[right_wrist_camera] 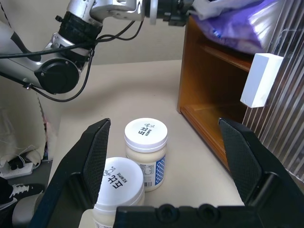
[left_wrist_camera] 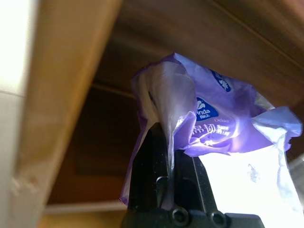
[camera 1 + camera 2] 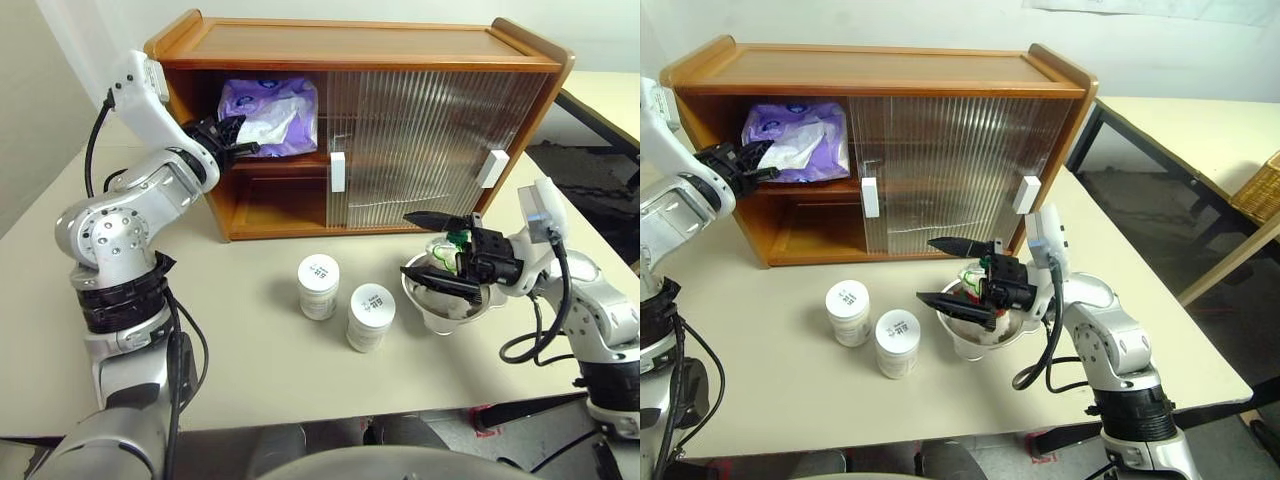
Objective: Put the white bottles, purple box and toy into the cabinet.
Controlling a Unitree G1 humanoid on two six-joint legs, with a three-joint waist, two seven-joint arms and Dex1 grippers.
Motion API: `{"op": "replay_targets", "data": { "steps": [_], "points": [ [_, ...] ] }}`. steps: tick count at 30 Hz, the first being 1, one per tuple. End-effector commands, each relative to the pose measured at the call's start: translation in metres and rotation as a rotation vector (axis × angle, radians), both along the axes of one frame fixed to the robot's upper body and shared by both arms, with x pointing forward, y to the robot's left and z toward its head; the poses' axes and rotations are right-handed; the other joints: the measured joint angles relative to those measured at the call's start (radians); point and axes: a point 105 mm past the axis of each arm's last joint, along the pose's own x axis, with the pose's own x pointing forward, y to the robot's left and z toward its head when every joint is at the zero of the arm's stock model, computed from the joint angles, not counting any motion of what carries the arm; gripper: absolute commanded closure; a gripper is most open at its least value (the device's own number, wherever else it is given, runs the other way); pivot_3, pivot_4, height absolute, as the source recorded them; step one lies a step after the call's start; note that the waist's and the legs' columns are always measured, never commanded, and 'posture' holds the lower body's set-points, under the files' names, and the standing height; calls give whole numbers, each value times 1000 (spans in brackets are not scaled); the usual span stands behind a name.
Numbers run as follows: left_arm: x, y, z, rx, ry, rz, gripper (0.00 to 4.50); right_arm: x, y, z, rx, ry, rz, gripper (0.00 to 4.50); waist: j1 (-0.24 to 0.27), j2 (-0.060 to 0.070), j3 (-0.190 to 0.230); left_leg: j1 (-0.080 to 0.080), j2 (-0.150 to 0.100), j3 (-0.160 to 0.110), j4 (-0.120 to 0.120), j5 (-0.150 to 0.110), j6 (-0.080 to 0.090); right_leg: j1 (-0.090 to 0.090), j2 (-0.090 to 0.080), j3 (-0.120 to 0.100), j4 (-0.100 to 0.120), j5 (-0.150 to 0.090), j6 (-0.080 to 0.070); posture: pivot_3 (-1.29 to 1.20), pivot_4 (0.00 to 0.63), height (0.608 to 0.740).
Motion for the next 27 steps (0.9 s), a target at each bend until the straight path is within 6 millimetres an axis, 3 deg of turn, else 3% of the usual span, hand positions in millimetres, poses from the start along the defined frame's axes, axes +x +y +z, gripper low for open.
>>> {"op": "replay_targets", "data": {
  "steps": [1,3,6,16,22,25,27],
  "points": [
    [9,-1,8,-23,-26,43,4477,0,2,1,-7,-22,-2,0,0,-2,1,0,0,0,0,0,0,1,0,0,-1,0,0,-89,0,740],
    [11,-2,8,-13,-26,47,4477,-1,3,1,-6,-24,-1,0,-1,-2,1,-1,0,0,0,0,0,1,0,0,-2,0,1,-89,0,740],
    [10,-8,3,25,-11,8,3632,-2,3,0,-6,-22,0,0,-4,-2,1,-1,0,0,0,0,0,2,-1,0,-4,0,1,-92,0,740],
    [5,-4,3,28,-21,23,82,-3,2,-1,-15,-16,4,0,-4,-2,1,-1,0,-1,0,-1,1,6,-2,0,-14,3,4,-84,0,740],
    [-21,1,-1,145,-27,-55,35,-1,-2,0,-26,-16,14,0,-15,-2,2,-1,0,-1,-1,-1,1,6,-2,0,-14,3,4,-66,0,740],
    [-35,15,-4,298,-62,-52,661,-1,-4,-1,-32,-12,24,0,-13,-2,1,-1,0,-1,-2,-1,1,5,-2,0,-14,2,3,-56,0,740],
    [-40,22,-6,328,-82,-46,1355,0,-4,-1,-33,-11,28,0,-11,-2,1,0,0,-2,-3,-1,1,5,-2,0,-14,2,3,-53,0,740]
  ]
}}
